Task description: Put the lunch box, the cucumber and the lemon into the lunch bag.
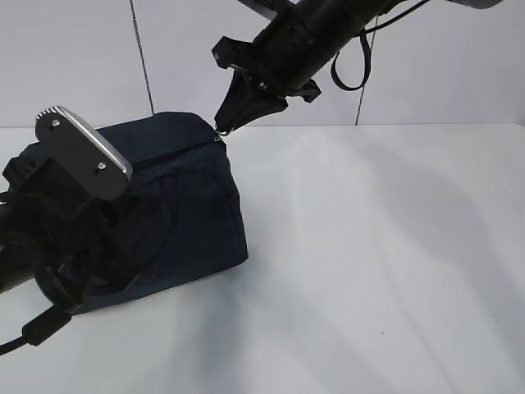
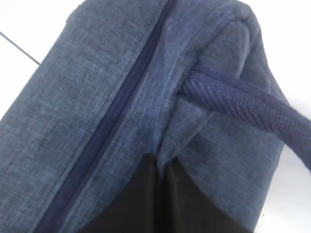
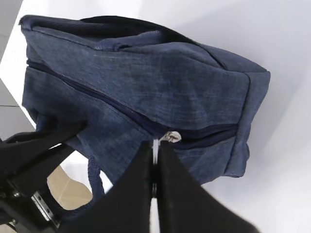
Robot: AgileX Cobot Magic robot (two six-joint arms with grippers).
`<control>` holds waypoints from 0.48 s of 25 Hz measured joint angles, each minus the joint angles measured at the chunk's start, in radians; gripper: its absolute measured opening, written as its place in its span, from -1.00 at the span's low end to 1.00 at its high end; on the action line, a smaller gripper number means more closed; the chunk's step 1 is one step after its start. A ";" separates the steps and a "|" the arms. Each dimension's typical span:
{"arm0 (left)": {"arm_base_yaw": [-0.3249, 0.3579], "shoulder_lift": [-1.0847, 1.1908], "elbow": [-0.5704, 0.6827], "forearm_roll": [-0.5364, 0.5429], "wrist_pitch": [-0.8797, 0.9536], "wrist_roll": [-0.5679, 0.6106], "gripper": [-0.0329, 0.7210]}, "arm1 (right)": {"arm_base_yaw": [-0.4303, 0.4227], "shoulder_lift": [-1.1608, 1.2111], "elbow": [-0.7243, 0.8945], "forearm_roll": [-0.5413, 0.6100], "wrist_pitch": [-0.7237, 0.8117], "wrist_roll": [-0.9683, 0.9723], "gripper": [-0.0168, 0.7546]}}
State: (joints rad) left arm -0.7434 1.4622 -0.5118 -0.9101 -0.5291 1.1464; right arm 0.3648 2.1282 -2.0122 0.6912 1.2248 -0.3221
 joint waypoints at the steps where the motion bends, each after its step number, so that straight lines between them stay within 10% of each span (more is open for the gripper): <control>1: 0.000 0.000 0.000 0.000 0.000 0.000 -0.92 | 0.000 0.000 0.000 0.002 0.000 0.010 -0.94; 12: 0.000 0.000 0.000 0.000 -0.012 0.000 -0.92 | -0.023 0.001 0.000 0.010 -0.090 0.092 -0.94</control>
State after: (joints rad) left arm -0.7434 1.4622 -0.5118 -0.9101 -0.5411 1.1464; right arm 0.3415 2.1296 -2.0122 0.7016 1.1345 -0.2297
